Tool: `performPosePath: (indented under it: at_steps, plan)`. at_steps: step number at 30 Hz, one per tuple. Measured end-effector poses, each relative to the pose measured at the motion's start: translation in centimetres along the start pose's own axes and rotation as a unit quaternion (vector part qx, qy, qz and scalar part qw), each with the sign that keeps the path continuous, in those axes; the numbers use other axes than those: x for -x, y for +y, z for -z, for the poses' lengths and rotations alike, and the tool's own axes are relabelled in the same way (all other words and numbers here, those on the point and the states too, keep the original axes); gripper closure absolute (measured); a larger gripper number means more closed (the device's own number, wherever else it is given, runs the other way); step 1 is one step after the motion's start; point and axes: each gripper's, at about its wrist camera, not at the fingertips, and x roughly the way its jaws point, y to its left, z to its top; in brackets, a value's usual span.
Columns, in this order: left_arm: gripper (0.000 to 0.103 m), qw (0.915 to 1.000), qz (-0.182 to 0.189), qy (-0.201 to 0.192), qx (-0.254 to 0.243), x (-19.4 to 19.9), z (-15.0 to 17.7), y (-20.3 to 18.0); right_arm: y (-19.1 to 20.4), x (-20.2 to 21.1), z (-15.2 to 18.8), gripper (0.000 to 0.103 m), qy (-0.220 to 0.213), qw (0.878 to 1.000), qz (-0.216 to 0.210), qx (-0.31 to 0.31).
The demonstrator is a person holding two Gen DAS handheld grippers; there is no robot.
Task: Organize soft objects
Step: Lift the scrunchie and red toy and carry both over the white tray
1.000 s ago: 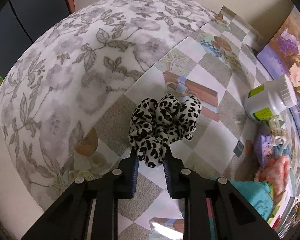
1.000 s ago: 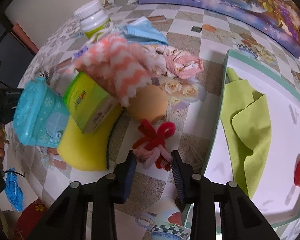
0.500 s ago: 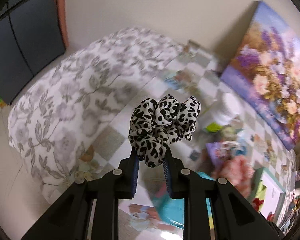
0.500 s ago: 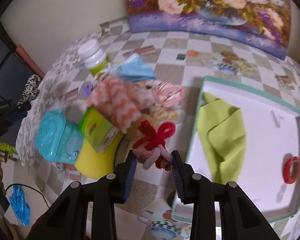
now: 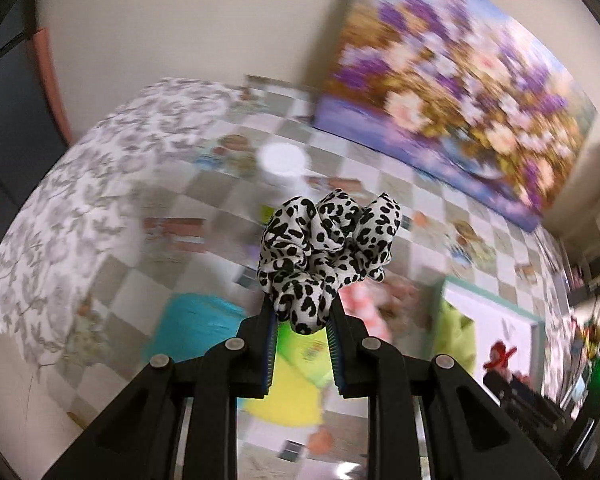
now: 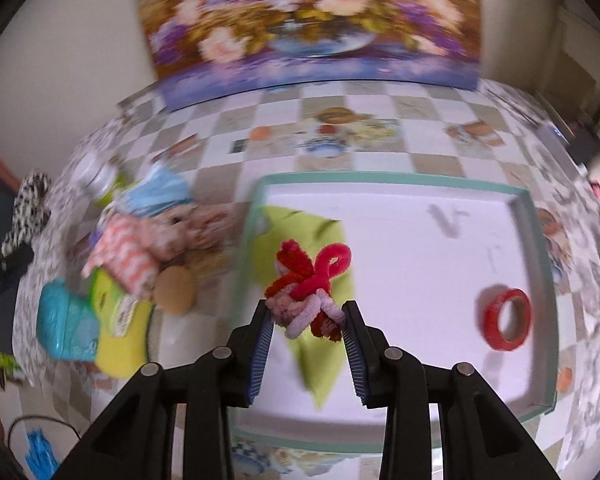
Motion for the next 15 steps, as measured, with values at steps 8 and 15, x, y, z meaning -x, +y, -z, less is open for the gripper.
performPosePath:
  at_steps: [8, 15]
  plan:
    - [0.079, 0.9966, 0.022, 0.030, -0.073, -1.8, 2.5, -6.8, -5.1, -1.3, -0.8, 0.066, 0.009, 0.997, 0.041, -0.059]
    - [0.079, 0.9872, 0.052, 0.057, -0.140, -3.5, 5.3, -13.7, -9.6, -1.0, -1.1, 0.066, -0.002, 0.992, 0.067, -0.105]
